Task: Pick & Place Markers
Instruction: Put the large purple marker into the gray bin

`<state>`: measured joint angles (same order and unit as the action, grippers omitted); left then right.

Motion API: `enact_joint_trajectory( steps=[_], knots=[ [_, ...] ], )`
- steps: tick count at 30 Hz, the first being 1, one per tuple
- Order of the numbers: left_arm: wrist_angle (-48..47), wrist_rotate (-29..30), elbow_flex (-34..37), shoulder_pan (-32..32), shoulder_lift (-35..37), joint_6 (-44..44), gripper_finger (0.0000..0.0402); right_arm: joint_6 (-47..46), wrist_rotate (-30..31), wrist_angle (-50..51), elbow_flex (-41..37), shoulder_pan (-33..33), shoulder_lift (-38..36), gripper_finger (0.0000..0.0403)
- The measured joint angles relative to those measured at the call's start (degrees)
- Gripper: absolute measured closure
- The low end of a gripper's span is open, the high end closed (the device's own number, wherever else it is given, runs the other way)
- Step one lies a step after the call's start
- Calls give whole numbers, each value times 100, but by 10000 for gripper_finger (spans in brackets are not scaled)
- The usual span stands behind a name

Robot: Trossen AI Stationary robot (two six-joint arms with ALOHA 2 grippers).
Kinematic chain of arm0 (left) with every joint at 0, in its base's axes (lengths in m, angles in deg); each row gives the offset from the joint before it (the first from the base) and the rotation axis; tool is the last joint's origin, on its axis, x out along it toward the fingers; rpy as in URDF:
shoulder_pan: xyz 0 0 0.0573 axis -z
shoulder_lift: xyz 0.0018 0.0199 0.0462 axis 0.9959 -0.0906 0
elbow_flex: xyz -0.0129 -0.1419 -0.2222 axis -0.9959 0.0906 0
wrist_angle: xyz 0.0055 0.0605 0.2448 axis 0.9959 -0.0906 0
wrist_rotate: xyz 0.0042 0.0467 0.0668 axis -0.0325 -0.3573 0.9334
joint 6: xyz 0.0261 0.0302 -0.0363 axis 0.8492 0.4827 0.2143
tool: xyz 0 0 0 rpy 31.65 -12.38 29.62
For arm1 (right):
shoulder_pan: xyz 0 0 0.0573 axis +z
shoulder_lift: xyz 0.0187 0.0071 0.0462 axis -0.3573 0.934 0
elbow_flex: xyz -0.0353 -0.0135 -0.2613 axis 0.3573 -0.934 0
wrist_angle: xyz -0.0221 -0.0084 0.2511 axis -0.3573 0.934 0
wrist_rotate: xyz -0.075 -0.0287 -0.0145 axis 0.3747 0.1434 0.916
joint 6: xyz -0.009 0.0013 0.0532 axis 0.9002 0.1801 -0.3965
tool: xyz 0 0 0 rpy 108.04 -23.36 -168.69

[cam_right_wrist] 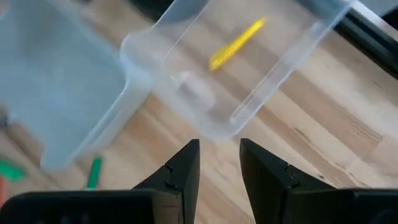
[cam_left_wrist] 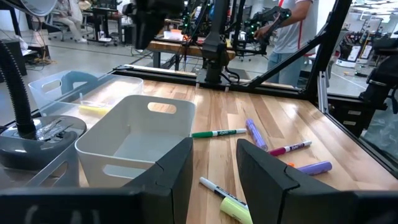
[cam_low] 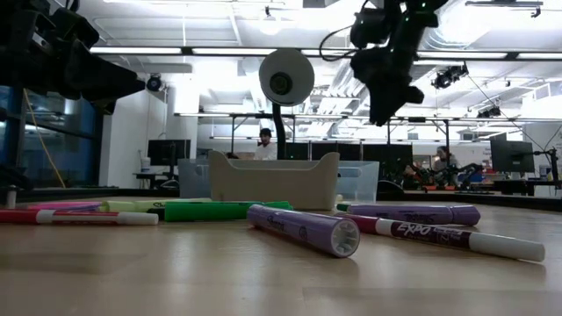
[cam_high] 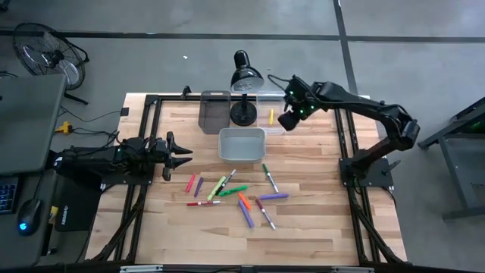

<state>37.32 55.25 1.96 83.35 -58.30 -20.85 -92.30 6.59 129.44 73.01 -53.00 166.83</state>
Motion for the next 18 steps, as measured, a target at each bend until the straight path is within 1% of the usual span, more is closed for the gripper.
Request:
enact_joint_trajectory(
  steps=[9, 15, 18],
  knots=[
    [-2, 0, 0, -1, 0, 0, 279, 1542, -116, 634, 0, 829, -195, 299],
    [-1, 0, -1, -1, -1, 0, 279, 2146, -380, 848, -75, 1529, -195, 299],
    [-2, 0, 0, 0, 0, 0, 279, 2293, -494, 856, -210, 1925, -193, 300]
  ],
)
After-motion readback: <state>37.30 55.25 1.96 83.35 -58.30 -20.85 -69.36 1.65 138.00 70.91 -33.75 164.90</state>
